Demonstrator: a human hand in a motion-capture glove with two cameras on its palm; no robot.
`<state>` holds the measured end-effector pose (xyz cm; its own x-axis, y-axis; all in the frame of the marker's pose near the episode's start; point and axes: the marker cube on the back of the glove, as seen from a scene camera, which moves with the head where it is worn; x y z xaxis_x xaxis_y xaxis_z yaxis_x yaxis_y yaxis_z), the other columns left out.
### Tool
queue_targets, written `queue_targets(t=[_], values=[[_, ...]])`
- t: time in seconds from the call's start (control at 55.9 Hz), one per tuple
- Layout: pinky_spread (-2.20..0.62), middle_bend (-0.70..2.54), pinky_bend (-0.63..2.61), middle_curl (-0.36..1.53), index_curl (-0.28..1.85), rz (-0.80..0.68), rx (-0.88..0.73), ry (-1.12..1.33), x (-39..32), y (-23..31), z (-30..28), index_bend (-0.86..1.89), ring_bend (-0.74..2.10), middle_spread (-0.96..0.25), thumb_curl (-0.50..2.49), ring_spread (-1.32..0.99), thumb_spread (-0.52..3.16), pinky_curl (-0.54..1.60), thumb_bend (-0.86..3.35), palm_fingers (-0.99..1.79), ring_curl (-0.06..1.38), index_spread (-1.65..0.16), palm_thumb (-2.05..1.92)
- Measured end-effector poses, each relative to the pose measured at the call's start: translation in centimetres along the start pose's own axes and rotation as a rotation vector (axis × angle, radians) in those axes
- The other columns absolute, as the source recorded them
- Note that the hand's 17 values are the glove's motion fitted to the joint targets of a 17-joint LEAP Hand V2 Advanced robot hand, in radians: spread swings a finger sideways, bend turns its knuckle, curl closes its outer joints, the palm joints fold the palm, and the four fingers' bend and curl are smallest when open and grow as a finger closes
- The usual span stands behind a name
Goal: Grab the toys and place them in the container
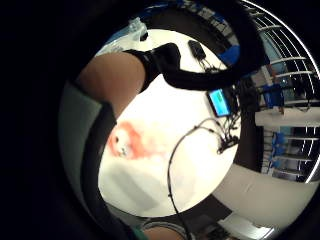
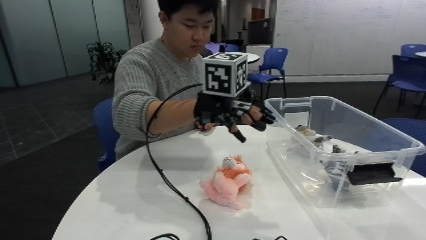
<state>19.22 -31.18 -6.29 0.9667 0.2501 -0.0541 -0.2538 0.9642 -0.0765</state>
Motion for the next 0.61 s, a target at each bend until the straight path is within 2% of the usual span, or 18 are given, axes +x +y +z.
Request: queue_targets(t=[0.161,0.358,0.608], values=[[0.06,0.14,1.16,0.39,0.49,0.004,-0.071,-0.03,1.3,2.7,4.6,0.16,0.29,-0.17,0.26,-0.09,1.18,0.33,-0.05,-0.07,0.39,-0.4,-0.07],[0.06,0.15,1.16,0.36,0.43,0.042,-0.16,0.085,1.7,4.6,12.5,0.12,0.29,-0.17,0.25,-0.08,1.19,0.33,-0.03,-0.11,0.38,-0.39,-0.03],[0.05,0.19,1.14,0.34,0.35,0.075,-0.111,0.104,1.8,3.3,16.0,0.12,0.36,-0.18,0.29,-0.1,1.22,0.32,0.02,-0.02,0.4,-0.38,0.1]])
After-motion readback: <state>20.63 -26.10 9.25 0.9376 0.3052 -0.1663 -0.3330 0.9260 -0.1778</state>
